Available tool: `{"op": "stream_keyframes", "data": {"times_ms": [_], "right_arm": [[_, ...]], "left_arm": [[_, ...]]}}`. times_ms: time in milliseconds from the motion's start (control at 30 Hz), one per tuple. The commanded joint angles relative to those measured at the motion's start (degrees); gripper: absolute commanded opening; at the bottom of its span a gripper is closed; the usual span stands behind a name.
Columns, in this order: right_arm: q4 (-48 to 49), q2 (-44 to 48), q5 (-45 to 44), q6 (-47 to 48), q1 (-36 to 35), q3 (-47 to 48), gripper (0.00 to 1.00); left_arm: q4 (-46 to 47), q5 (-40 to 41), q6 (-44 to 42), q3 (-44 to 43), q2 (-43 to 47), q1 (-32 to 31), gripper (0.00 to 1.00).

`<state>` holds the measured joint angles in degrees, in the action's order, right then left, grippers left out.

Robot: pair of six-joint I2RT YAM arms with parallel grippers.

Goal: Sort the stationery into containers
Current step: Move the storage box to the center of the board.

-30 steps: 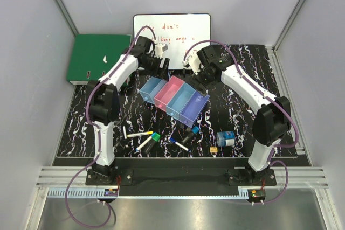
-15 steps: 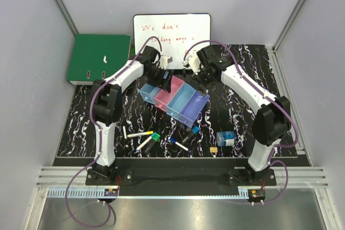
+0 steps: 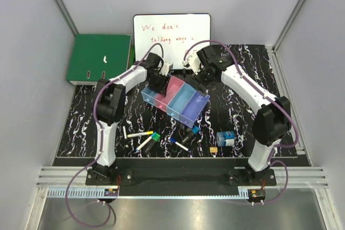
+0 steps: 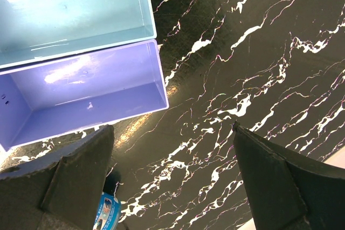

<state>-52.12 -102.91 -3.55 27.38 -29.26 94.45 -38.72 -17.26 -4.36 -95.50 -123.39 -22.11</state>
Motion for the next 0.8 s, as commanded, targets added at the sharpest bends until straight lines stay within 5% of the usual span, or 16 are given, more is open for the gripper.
{"op": "stream_keyframes", "data": {"times_ms": [0,100,333,767], "right_arm": [[1.2,2.7,-0.4,-0.1,-0.8,1.8,1.0],[1.2,2.6,-0.3,-0.1,-0.8,2.0,1.0],[1.2,1.6,-0.2,0.2,-0.8,2.5,1.0],[1.2,3.1,-0.8,-0.7,-0.7,2.3,1.0]], "left_arm": [[1.5,2.5,0.5,1.8,0.3,-0.6,0.36],[1.5,2.9,0.8,1.8,0.2,-0.6,0.17],[1.5,7.0,4.2,1.9,0.1,-0.7,0.01],[-4.1,12.2,10.4,-1.0,-5.4,-0.1,0.0]]}}
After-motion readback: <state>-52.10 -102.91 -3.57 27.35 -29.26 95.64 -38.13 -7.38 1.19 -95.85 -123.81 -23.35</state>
